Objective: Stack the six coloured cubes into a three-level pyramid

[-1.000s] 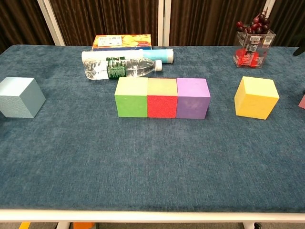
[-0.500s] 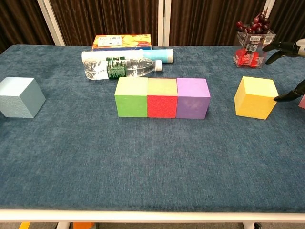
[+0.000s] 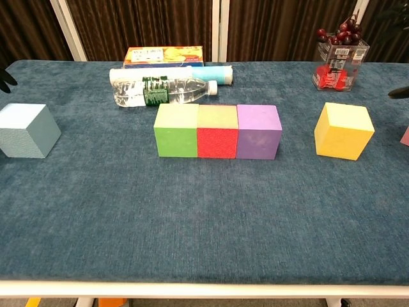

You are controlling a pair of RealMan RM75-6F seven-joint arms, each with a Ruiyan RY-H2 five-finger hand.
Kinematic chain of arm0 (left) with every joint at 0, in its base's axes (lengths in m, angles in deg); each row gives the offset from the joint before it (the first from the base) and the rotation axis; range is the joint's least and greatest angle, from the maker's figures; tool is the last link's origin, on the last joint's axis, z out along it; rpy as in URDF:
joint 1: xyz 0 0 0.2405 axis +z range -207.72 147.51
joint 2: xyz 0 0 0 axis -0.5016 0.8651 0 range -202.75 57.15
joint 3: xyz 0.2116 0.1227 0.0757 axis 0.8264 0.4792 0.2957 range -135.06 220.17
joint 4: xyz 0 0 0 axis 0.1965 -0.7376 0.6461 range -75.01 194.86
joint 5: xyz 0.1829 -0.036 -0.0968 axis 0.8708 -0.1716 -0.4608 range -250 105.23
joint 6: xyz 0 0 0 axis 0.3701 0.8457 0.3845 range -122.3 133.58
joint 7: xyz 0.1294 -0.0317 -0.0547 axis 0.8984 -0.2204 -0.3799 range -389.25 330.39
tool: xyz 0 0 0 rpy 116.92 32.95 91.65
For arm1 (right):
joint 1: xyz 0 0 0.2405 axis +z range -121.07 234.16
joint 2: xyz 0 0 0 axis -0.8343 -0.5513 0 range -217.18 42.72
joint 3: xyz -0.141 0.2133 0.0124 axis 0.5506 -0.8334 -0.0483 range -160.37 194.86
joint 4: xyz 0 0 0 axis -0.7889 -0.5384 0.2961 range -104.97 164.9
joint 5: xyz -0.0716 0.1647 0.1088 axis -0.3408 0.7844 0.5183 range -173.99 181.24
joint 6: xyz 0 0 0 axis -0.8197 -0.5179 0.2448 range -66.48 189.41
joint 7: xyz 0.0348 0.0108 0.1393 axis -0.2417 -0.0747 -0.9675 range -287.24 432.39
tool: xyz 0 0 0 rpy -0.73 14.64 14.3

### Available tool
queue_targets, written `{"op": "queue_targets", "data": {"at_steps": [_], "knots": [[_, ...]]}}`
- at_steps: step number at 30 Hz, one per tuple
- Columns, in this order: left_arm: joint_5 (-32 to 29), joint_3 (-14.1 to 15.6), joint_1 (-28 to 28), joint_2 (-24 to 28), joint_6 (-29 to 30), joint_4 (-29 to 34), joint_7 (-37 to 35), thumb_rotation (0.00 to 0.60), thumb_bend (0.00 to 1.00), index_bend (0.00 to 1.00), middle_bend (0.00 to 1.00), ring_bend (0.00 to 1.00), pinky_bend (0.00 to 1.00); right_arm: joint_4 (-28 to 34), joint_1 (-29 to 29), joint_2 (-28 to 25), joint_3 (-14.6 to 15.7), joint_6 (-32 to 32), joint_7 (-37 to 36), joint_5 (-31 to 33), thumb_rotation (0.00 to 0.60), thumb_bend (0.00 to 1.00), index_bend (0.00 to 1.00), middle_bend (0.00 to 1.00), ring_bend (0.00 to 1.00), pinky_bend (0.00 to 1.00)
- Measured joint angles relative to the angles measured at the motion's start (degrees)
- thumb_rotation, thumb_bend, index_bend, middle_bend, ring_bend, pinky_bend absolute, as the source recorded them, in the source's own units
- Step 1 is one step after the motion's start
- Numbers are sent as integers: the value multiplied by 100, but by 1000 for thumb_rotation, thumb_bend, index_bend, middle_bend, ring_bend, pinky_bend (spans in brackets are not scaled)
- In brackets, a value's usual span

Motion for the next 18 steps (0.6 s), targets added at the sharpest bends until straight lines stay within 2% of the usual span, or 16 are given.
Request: {"op": "queue_targets", "data": {"at_steps": [8, 14, 18], "knots": [[188, -56, -112, -131, -210, -44, -286, 600, 98, 177, 184, 151, 33, 72, 12, -120, -78, -31, -95, 21, 600, 23, 0, 140, 0, 0], [126, -54, -116, -206, -269, -99, -159, 600, 98, 181, 185, 151, 34, 85, 20, -183, -85, -14, -137, 32, 600, 23, 0, 140, 0, 0], [77, -71, -75, -305, -201, -232, -94, 600, 98, 222, 221, 151, 34, 59, 31, -169, -78, 6, -169, 34, 600, 23, 0, 140, 0, 0]]}}
